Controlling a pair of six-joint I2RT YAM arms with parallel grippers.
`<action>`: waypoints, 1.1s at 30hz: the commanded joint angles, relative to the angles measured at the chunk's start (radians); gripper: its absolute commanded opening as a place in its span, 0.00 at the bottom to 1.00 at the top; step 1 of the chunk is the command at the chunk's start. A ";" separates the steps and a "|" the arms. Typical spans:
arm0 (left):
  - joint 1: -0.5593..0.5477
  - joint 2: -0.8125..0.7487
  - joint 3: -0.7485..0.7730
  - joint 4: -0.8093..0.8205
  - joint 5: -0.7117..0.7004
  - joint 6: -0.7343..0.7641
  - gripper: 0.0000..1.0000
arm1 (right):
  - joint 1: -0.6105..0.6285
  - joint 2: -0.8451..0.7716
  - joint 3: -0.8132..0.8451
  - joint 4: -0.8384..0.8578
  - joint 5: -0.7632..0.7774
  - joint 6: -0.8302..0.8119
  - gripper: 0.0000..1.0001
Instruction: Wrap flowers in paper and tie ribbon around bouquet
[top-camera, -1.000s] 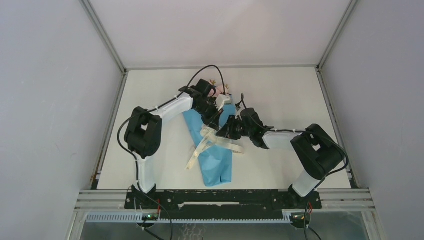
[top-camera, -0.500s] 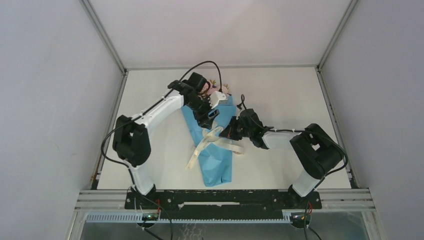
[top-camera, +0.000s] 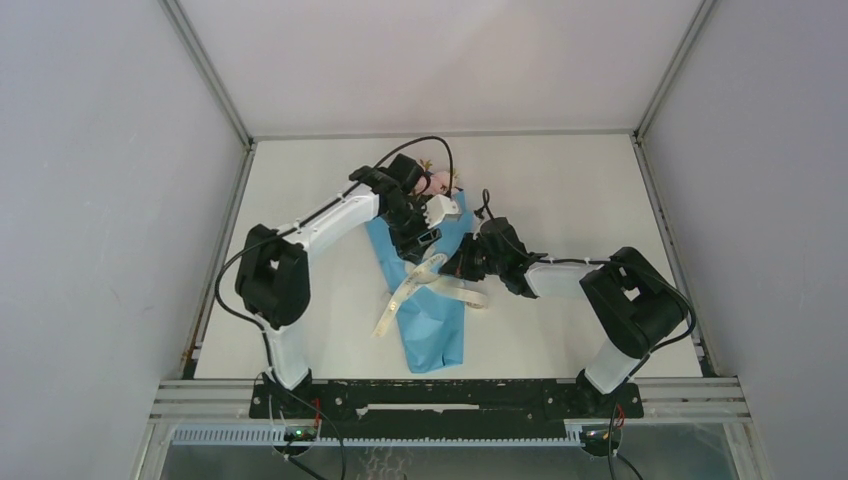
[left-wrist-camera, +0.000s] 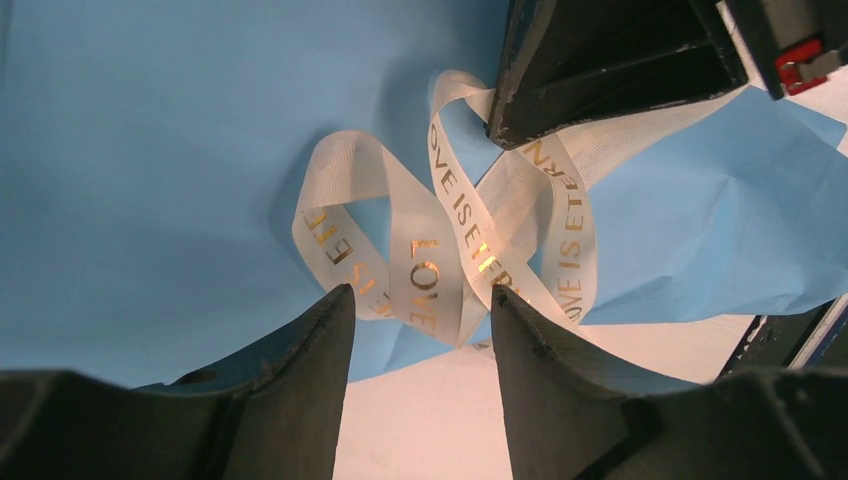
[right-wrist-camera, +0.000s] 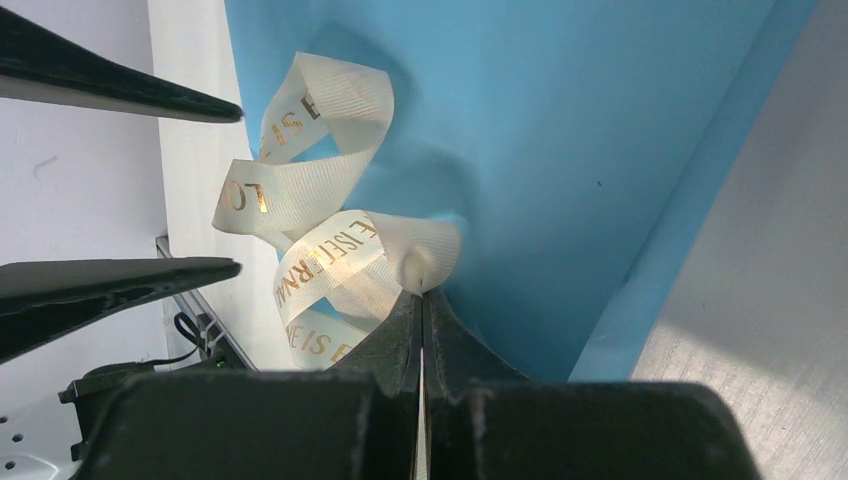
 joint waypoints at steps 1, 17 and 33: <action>-0.018 0.037 0.025 0.020 -0.008 -0.015 0.57 | -0.011 -0.041 0.024 0.003 -0.004 -0.020 0.00; 0.005 -0.254 0.102 -0.023 0.239 -0.170 0.00 | -0.066 0.043 0.024 0.030 -0.051 -0.006 0.00; 0.077 -0.452 0.246 -0.013 0.383 -0.270 0.00 | -0.085 0.136 0.024 0.031 -0.091 -0.018 0.00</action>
